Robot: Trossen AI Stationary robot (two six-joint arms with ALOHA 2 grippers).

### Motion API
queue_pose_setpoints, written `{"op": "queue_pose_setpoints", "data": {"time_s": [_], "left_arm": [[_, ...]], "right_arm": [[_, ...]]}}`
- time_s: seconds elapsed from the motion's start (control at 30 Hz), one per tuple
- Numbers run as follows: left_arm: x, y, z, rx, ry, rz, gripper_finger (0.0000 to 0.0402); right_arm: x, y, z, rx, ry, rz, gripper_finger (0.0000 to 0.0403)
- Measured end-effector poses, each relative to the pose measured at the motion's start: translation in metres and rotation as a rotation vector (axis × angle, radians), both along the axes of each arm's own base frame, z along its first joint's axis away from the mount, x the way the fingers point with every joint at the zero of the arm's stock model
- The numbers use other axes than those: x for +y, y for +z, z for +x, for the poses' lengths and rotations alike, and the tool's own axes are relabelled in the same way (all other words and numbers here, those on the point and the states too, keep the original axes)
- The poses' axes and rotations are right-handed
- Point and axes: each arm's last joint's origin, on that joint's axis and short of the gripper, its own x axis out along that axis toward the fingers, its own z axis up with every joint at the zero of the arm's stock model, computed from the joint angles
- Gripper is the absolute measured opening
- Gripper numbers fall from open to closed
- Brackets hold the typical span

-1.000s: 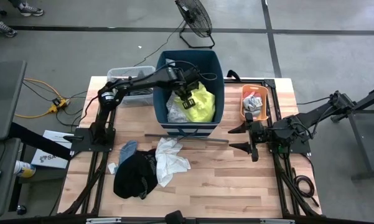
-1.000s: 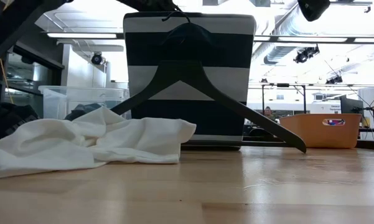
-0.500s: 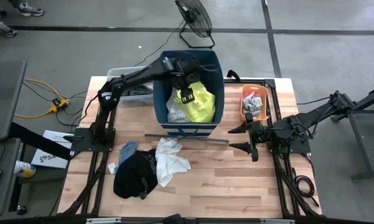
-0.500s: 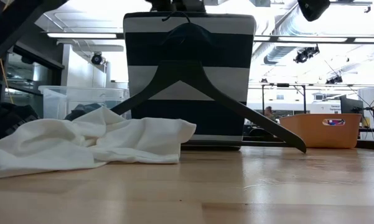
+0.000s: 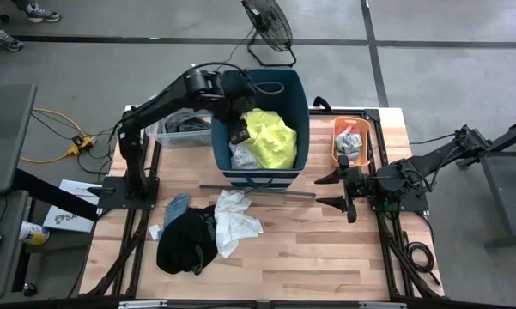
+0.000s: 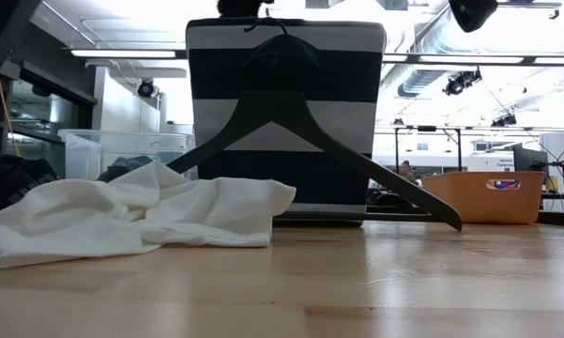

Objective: Pick & Place Cloths
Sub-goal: Put the black boxer into the transparent container

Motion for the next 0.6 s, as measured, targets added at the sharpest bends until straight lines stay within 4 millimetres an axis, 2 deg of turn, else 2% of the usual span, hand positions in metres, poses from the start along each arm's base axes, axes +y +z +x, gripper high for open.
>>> {"op": "queue_pose_setpoints", "data": {"time_s": [0.13, 0.4, 0.6], "left_arm": [[-0.024, 0.011, -0.014, 0.011, -0.021, -0.023, 0.0204], [-0.074, 0.031, -0.030, -0.058, -0.174, -0.009, 0.0204], [-0.113, 0.034, -0.052, -0.061, -0.294, -0.024, 0.0204]], "right_arm": [[0.000, 0.000, 0.000, 0.001, 0.000, 0.000, 0.0247], [0.000, 0.000, 0.000, 0.000, 0.000, 0.000, 0.0247], [0.000, 0.000, 0.000, 0.000, 0.000, 0.000, 0.0247]]}}
